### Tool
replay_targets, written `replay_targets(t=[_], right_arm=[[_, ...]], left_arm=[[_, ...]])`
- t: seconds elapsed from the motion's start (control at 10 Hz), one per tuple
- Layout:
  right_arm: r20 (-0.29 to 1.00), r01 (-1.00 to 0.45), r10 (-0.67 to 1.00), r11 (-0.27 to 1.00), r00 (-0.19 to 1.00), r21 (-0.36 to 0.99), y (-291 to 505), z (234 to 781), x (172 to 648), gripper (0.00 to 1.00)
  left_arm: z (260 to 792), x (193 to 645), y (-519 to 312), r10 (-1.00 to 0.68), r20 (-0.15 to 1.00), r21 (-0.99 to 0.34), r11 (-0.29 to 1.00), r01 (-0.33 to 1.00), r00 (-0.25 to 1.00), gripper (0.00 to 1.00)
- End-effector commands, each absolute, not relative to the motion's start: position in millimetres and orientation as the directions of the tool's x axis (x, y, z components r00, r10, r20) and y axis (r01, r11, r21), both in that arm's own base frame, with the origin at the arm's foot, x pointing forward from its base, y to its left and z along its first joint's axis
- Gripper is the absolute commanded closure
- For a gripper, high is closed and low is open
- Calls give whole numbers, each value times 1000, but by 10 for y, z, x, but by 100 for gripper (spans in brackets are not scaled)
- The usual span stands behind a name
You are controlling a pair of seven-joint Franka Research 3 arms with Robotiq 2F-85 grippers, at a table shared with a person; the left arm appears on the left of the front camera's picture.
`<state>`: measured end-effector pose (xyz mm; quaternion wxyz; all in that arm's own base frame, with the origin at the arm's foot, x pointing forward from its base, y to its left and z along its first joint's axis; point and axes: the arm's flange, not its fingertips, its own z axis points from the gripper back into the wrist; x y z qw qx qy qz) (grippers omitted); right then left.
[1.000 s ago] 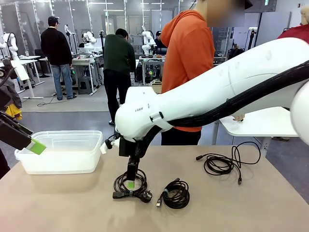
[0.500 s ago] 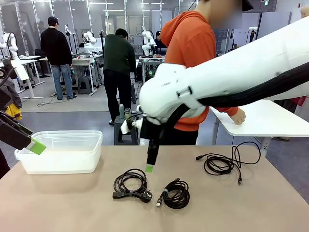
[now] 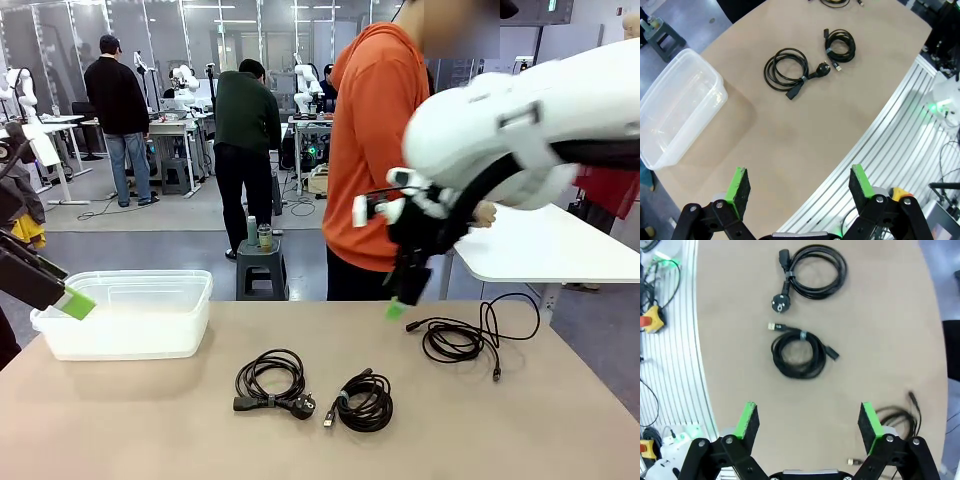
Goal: Organize and store the cables.
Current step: Place the Power Cable into the Organizing box.
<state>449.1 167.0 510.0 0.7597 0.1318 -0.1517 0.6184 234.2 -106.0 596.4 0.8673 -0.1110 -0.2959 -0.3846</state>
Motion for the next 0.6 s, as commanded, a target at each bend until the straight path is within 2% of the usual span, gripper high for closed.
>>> replay_targets(t=[0.0,0.2,0.5], right_arm=[[469,-978,862,209,194,20,1132,5150,4277,0],[511,-967,832,256,216,-9,660,5247,4055,0],[537,-942,799,335,269,-28,65,5409,3808,0]], left_arm=[[5957,2352,-1063,-607,596,42,678,734,526,0],[6032,2486,-1197,-637,571,56,659,750,517,0],[6073,3053,-1734,-800,473,168,494,853,370,0]])
